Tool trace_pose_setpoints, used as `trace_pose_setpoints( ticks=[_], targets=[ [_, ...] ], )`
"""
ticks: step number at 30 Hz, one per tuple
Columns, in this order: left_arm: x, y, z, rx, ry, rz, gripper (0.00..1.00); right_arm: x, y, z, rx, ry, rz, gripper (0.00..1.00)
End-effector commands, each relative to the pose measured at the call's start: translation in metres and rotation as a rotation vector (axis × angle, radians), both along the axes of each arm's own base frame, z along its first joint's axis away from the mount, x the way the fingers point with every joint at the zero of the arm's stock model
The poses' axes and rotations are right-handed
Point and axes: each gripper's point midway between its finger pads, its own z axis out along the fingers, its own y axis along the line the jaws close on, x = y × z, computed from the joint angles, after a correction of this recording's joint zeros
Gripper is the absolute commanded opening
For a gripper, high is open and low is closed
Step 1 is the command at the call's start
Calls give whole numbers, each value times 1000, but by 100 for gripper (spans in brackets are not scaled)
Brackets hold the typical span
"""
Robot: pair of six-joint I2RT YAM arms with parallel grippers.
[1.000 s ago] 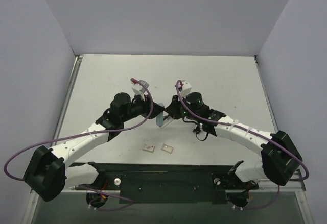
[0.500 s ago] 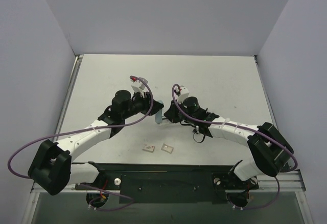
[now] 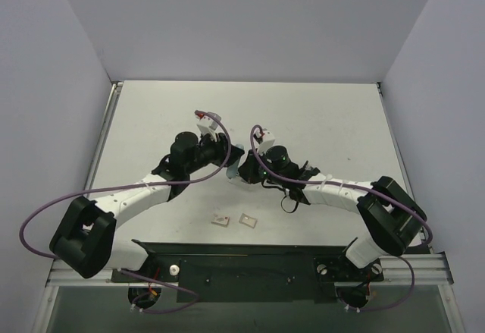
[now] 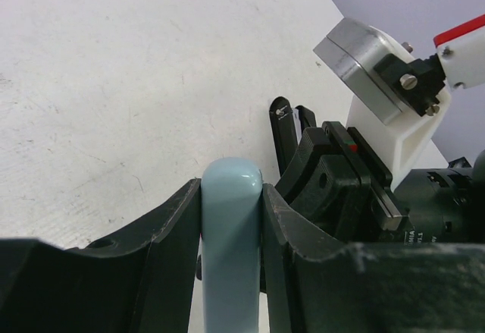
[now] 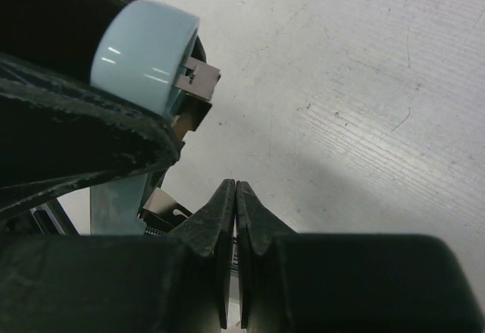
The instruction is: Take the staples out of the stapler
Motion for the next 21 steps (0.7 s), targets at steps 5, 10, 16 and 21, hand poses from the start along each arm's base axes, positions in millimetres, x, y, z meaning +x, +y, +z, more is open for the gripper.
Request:
trace_pose_setpoints(
  ticks=[5,10,16,21],
  targets=[
    [41,-4,80,-134,-236,97,0,-13,33,27,159,18,81,0],
    [49,-3,73,-149,-235,136,0,-15,40,38,222,37,92,0],
    [57,4,68,-166,-234,202,0,-17,51,54,303,69,111,0],
    [62,4,66,-168,-237,231,0,-15,56,69,344,66,121,0]
  ],
)
